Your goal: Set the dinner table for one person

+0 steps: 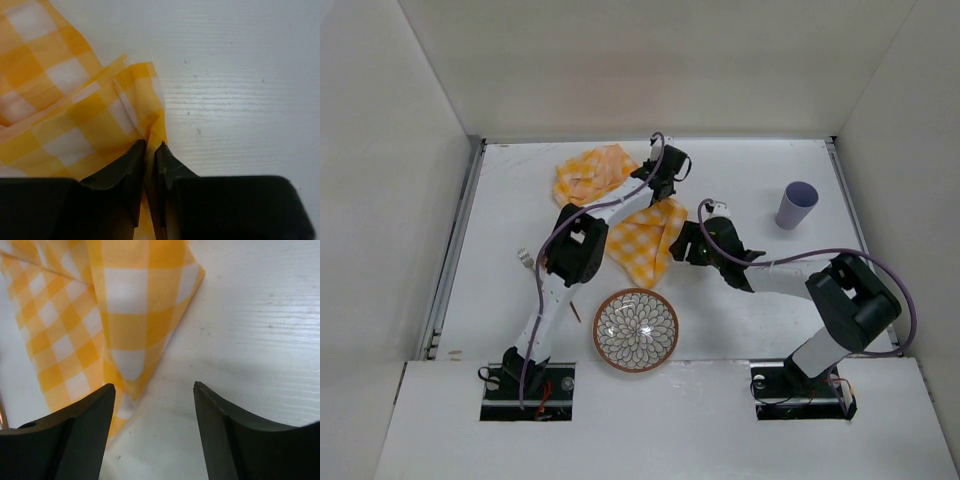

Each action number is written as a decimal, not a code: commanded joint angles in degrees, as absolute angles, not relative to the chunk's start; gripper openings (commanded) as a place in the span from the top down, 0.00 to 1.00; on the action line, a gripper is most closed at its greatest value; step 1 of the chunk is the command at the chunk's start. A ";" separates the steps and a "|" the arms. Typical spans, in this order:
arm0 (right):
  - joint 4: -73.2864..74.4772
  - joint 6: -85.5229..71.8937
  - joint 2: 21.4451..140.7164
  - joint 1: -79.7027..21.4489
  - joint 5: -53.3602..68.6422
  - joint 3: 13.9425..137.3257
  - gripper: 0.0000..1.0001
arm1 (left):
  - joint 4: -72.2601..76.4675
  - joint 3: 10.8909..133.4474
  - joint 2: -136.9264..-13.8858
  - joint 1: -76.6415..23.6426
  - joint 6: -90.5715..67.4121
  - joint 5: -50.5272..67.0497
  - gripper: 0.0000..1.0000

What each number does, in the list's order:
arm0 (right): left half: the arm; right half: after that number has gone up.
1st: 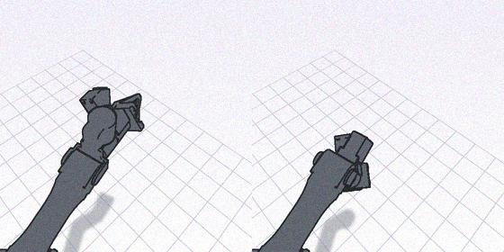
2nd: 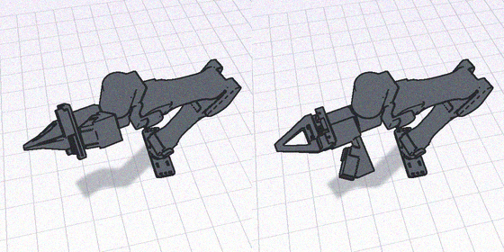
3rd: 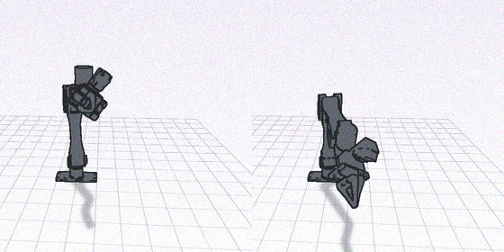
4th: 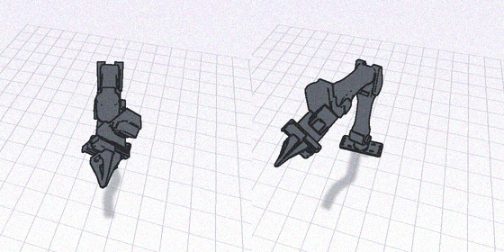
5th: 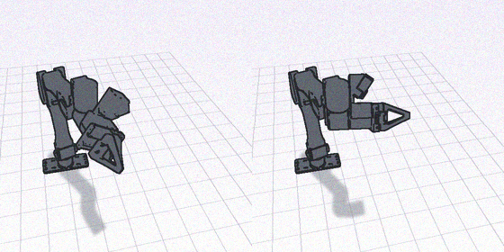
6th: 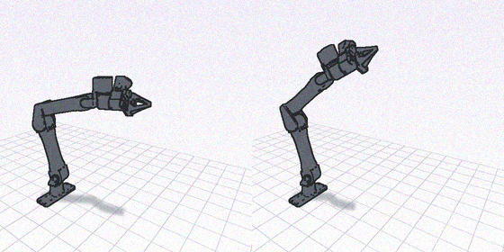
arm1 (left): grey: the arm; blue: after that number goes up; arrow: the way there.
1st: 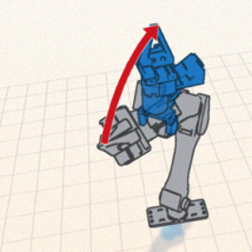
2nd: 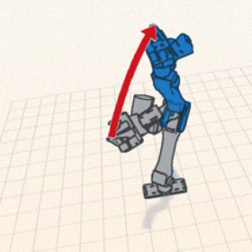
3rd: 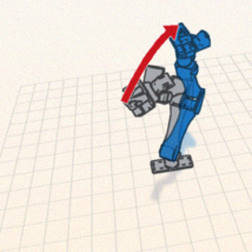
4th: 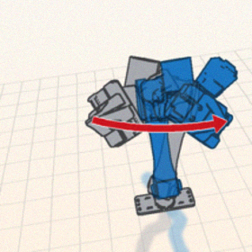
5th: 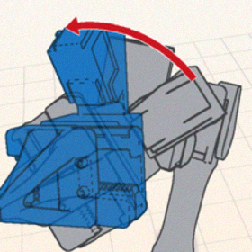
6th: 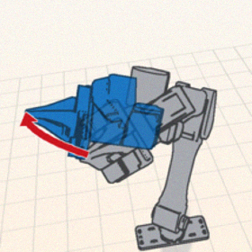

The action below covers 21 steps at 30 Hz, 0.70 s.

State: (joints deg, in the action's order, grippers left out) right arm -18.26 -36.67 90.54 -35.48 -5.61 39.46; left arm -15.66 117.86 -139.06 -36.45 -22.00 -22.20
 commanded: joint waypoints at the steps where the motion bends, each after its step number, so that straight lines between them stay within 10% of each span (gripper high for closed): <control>1: -18.11 -35.42 91.40 -38.45 -1.51 42.53 0.27 | -8.97 114.00 -128.50 -35.64 -21.53 -26.10 0.88; 9: -19.78 -39.45 98.86 -41.08 7.20 47.28 0.31 | -4.84 108.81 -125.42 -35.37 -22.41 -24.79 0.90; 16: -19.60 -42.72 98.10 -36.79 2.21 45.97 0.83 | -3.08 105.04 -122.09 -34.15 -22.59 -24.08 0.91; 21: -17.23 -40.87 92.29 -28.97 -5.62 43.16 0.76 | -1.32 101.61 -119.89 -33.53 -22.94 -23.64 0.92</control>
State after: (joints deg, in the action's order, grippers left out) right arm -16.51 -41.58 97.08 -32.88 1.13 44.18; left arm -4.75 103.02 -125.91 -34.17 -22.39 -23.90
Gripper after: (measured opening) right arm 0.210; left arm 0.086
